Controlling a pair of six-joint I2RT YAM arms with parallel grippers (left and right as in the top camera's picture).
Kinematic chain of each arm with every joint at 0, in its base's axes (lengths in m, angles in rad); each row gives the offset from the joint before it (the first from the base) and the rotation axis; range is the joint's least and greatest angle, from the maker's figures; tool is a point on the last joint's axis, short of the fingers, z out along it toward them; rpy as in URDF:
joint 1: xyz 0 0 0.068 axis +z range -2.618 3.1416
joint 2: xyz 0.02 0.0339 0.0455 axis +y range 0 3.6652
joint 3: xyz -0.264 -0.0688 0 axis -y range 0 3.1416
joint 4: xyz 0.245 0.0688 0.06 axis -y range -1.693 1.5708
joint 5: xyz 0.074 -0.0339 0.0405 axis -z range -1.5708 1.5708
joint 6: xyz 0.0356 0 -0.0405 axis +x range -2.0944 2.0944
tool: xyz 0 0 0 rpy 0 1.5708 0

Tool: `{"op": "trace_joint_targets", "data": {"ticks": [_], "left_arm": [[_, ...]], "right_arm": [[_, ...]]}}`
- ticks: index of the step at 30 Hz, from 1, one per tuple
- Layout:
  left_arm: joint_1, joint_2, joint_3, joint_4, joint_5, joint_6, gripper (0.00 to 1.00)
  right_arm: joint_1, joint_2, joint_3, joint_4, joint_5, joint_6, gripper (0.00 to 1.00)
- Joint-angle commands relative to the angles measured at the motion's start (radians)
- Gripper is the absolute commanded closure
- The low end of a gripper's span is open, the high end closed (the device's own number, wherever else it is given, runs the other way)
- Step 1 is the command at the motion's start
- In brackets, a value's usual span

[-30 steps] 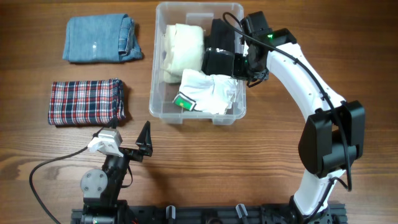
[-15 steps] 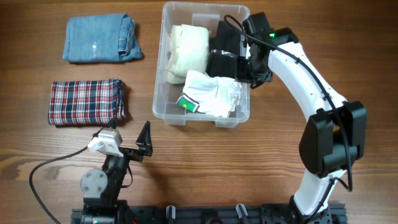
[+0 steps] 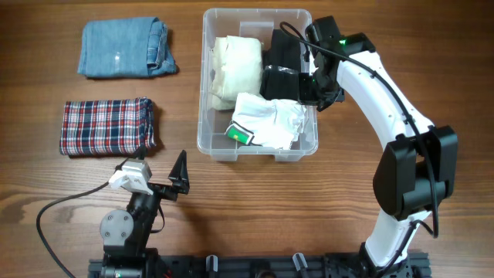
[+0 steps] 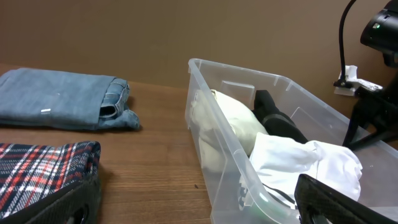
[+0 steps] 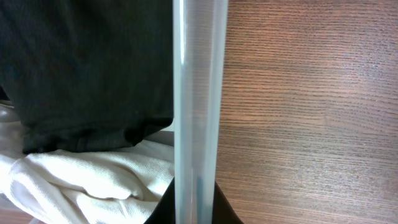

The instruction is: Pack container

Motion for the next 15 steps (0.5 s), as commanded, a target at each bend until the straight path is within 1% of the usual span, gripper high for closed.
{"op": "trace_joint_targets", "data": {"ticks": [1, 3, 5, 8, 12, 15], "left_arm": [[0.008, -0.005, -0.005, -0.005, -0.006, 0.016, 0.0], [0.008, -0.005, -0.005, -0.005, -0.006, 0.016, 0.0], [0.008, -0.005, -0.005, -0.005, -0.006, 0.016, 0.0], [0.008, -0.005, -0.005, -0.005, -0.006, 0.016, 0.0], [0.008, -0.005, -0.005, -0.005, -0.006, 0.016, 0.0], [0.008, -0.005, -0.005, -0.005, -0.005, 0.016, 0.0]], "right_arm": [[-0.009, 0.015, -0.018, -0.033, 0.066, -0.056, 0.96], [-0.009, 0.015, -0.018, -0.036, 0.066, -0.054, 0.96], [-0.009, 0.015, -0.018, -0.037, 0.065, -0.042, 0.93], [-0.009, 0.015, -0.014, -0.037, 0.066, -0.011, 0.85], [-0.009, -0.003, 0.012, -0.042, 0.066, 0.009, 0.8], [-0.009, -0.051, 0.026, -0.042, 0.066, 0.014, 0.74]]}}
